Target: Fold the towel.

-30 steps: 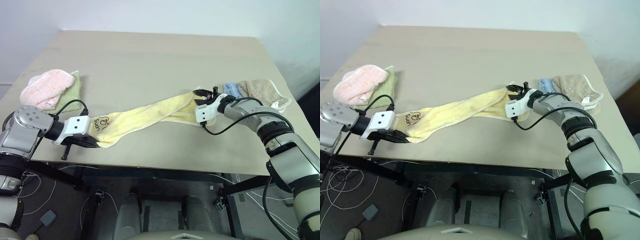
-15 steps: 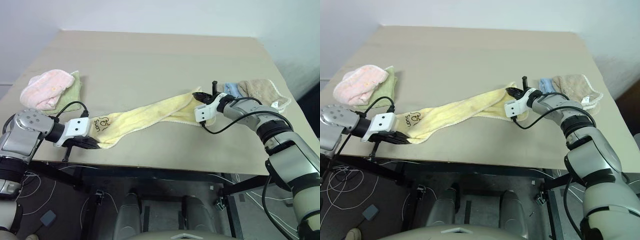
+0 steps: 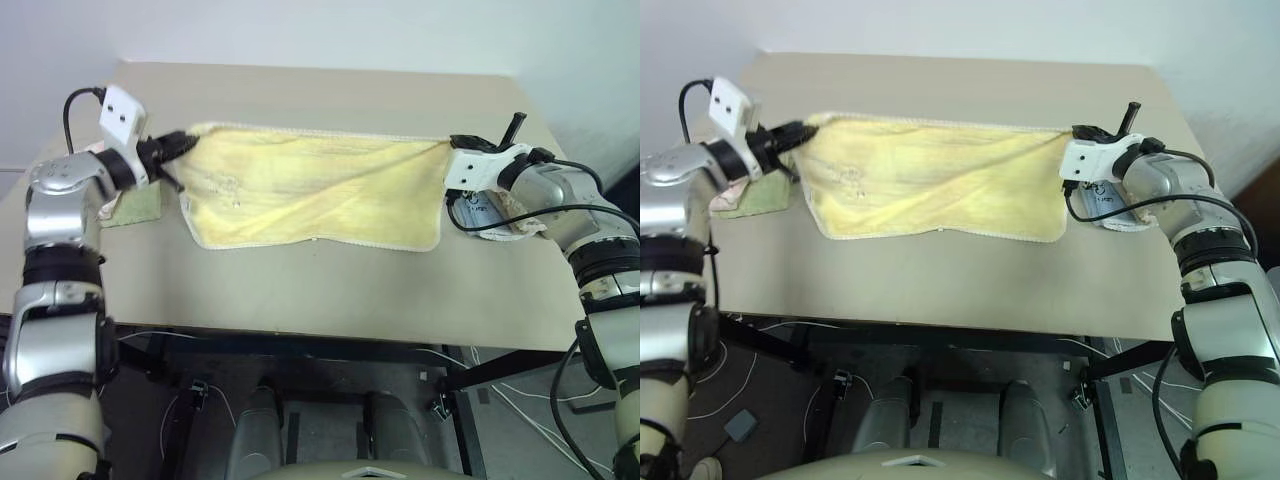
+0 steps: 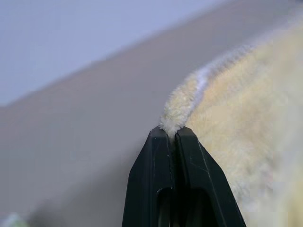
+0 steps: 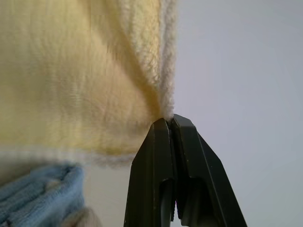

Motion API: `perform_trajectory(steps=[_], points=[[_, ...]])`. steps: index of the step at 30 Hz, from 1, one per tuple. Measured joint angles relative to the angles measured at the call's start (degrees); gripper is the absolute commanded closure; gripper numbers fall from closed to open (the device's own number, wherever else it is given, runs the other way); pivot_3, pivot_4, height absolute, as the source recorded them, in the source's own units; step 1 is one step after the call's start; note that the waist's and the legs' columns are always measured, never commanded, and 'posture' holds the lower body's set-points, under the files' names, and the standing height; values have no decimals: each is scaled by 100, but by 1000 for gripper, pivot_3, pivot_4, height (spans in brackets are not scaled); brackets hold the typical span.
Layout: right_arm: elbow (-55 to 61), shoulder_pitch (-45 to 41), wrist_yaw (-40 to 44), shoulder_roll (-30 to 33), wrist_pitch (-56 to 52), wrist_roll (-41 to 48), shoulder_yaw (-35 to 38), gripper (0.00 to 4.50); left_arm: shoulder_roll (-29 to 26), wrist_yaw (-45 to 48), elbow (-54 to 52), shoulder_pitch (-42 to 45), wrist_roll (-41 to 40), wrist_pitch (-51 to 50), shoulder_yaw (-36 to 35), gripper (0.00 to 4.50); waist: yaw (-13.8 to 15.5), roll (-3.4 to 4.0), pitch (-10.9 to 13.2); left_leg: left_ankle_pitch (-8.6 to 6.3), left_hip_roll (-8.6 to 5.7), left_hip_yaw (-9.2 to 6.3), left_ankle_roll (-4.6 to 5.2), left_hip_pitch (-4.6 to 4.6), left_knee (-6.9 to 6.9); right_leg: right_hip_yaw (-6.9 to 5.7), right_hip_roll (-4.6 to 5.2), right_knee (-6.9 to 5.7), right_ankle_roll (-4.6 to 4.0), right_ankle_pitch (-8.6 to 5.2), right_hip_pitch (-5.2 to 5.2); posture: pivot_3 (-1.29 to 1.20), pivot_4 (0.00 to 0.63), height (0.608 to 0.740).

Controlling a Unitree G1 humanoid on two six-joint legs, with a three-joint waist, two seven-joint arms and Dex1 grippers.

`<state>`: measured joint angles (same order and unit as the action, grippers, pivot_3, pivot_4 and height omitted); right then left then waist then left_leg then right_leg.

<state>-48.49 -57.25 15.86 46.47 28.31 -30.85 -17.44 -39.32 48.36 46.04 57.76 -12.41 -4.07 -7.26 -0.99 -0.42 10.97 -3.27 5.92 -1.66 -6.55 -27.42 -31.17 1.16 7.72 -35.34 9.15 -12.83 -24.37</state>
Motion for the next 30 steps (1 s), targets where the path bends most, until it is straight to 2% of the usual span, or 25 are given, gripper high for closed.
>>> perform_trajectory(steps=[6,9,14,20,23,26,30], points=[[-415,-762,111,-3,-53,134,76,4462,313,-1090,1336,1262,107,504,-123,4500,5,-1,0,-6,0,0,-13,-2,7,0,0,13,12,5,-2,0,150,728],[-474,-1018,233,-3,-46,279,163,4462,332,-1323,1734,1647,175,722,-146,4500,16,-2,2,-7,0,1,-13,-7,13,1,0,18,19,1,-5,0,150,728],[223,-738,1323,232,-82,1333,760,4462,49,-689,1792,1719,168,874,-152,4500,31,-1,2,-7,0,1,-14,-7,33,0,0,21,56,-5,-6,0,150,728],[2694,1484,3061,623,-1109,2962,1266,4462,-424,807,791,369,-206,302,-287,4500,34,2,2,-7,0,2,-14,-8,29,0,0,10,56,-10,-9,0,150,728],[4194,2942,3704,977,-1895,3676,1586,4462,-748,1456,-430,-945,-424,-24,-319,4500,33,3,0,-11,1,2,-19,-4,20,2,1,14,34,-14,2,0,150,728],[5202,4305,4156,1127,-2506,4174,1700,4462,-1000,1867,-1373,-2222,-581,-475,-335,4500,35,-1,-3,-12,3,3,-20,1,7,1,1,10,16,-3,7,0,150,728],[5857,4956,4507,1349,-3079,4558,1912,4462,-1315,2241,-2317,-3175,-964,-1177,-509,4500,14,0,-2,-13,3,6,-18,-4,3,1,-1,44,-59,47,-5,0,150,728]])
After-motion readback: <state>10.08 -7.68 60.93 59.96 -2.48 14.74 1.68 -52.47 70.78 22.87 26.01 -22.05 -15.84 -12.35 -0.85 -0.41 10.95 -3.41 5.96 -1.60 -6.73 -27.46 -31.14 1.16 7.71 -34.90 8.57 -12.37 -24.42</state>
